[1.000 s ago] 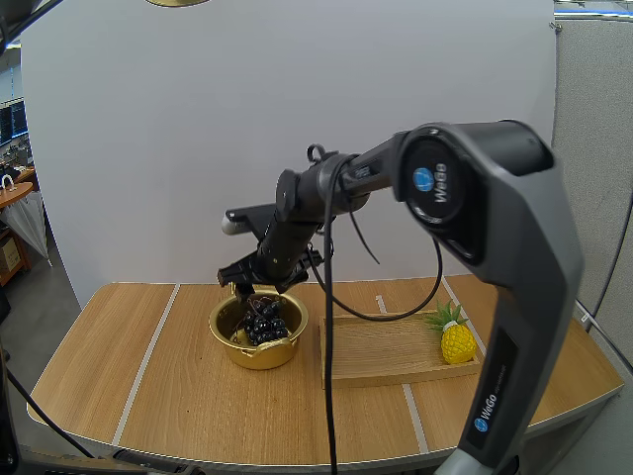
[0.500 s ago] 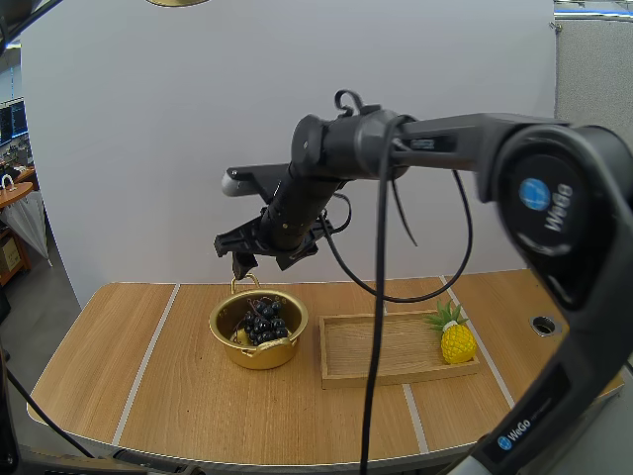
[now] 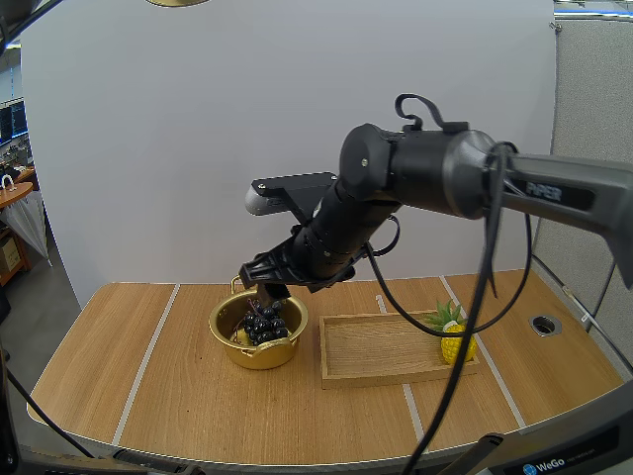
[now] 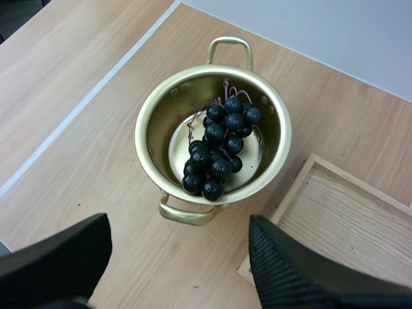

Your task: Open the pot, put the grape inside, and close it

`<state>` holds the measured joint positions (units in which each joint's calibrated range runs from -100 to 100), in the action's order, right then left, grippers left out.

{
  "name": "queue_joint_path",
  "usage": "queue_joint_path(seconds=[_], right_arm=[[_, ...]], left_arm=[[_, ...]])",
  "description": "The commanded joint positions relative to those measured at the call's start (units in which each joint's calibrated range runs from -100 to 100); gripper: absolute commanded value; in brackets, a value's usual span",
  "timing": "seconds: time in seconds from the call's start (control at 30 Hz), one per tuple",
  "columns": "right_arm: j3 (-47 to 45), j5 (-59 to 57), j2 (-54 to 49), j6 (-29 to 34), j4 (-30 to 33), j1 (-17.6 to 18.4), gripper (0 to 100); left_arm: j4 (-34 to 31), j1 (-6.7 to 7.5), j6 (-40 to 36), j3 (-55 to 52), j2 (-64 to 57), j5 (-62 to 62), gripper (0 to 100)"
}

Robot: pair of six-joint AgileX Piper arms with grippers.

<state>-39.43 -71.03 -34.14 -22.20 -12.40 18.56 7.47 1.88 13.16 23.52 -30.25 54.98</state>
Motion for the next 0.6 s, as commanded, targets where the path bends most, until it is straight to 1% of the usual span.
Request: queue_joint_path(seconds=[0.0,0.03,0.07,0.13,0.17,0.3,0.57], right_arm=[[-2.2,0.4,-3.5,-0.4,1.7,0.0,81],[-2.6,0.4,-4.0,-0.4,1.5,0.0,64],[-2.8,0.4,-4.6,-0.4,1.3,0.0,49],[-3.1,0.4,-5.8,-0.4,0.9,0.0,10],[-3.4,0.4,-6.4,-0.4,0.8,0.0,0],[-3.5,0.4,-8.0,-0.5,0.6,0.0,0],[-3.5,0.4,-8.3,-0.5,0.3,0.0,0]], left_arm=[[0.0,0.17,-0.4,0.6,-0.4,-2.7,0],[0.0,0.17,-0.4,0.6,-0.4,-2.7,0],[0.0,0.17,-0.4,0.6,-0.4,-2.7,0],[0.0,0.17,-0.4,0.6,-0.4,-2.7,0],[0.0,0.17,-0.4,0.6,-0.4,-2.7,0],[0.0,0.17,-0.4,0.6,-0.4,-2.7,0],[0.0,0.17,-0.4,0.6,-0.4,-2.7,0]])
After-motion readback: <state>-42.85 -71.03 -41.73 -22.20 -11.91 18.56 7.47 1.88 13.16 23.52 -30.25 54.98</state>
